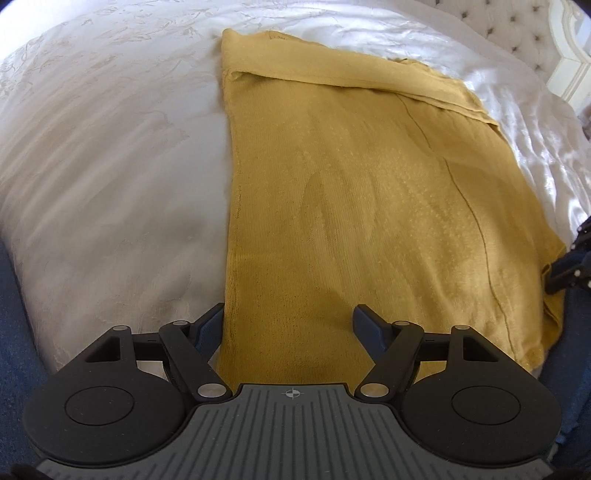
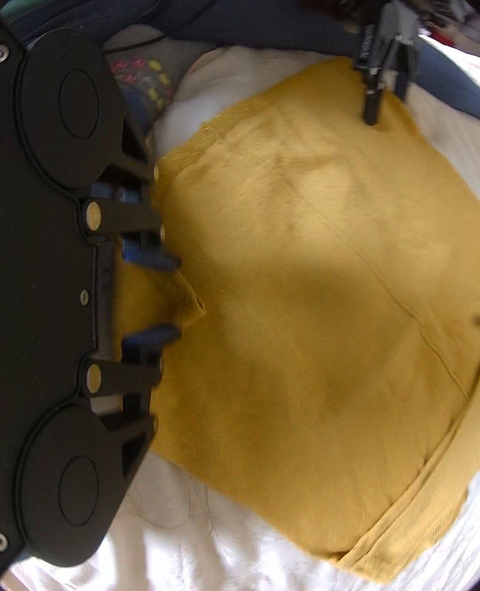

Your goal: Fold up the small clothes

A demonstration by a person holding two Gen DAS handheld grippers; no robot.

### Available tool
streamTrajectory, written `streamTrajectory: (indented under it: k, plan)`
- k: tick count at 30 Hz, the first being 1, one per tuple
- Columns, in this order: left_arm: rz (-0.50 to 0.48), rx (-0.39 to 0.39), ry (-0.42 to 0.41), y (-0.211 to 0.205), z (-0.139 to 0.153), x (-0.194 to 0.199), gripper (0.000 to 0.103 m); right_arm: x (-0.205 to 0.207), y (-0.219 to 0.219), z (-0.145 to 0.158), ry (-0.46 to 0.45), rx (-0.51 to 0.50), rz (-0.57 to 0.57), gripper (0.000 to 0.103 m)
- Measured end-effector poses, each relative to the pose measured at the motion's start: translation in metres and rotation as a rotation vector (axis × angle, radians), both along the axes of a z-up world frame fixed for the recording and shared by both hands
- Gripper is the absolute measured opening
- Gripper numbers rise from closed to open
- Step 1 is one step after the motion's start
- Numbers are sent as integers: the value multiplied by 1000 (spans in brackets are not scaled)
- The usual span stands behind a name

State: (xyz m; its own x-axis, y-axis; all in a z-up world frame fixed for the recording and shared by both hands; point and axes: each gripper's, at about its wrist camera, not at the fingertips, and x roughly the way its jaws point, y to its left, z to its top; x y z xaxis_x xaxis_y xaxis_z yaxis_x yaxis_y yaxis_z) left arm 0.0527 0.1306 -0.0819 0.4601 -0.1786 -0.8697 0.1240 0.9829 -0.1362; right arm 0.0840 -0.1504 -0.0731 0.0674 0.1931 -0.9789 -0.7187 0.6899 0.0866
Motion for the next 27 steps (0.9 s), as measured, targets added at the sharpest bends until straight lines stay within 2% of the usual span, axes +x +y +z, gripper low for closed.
streamTrajectory:
  k: [1,2,6,13,16,19,24,27]
  plan:
    - [3,-4,-2,1,0,0,72,0,1,0,-11,-13,15,12]
    - [6,-7,-4,1,1,0,72,-1,1,1,-28,-22,28,8]
    - [18,-42,-34,5,6,-1,72,4,-10,17,-99,51,-25,6]
    - [17,-96,-148,7,25,4,72,50,-46,53,-229,255,-250,6]
    - [-5,-85,-197,6,35,4,72,73,-57,51,-264,288,-345,6]
    - [-56,-70,-208,4,40,3,72,93,-69,42,-293,297,-435,6]
    - [-152,-44,-174,2,40,-4,72,112,-79,19,-283,310,-529,6]
    - [-188,1,-138,1,33,-9,72,115,-85,11,-266,324,-559,6]
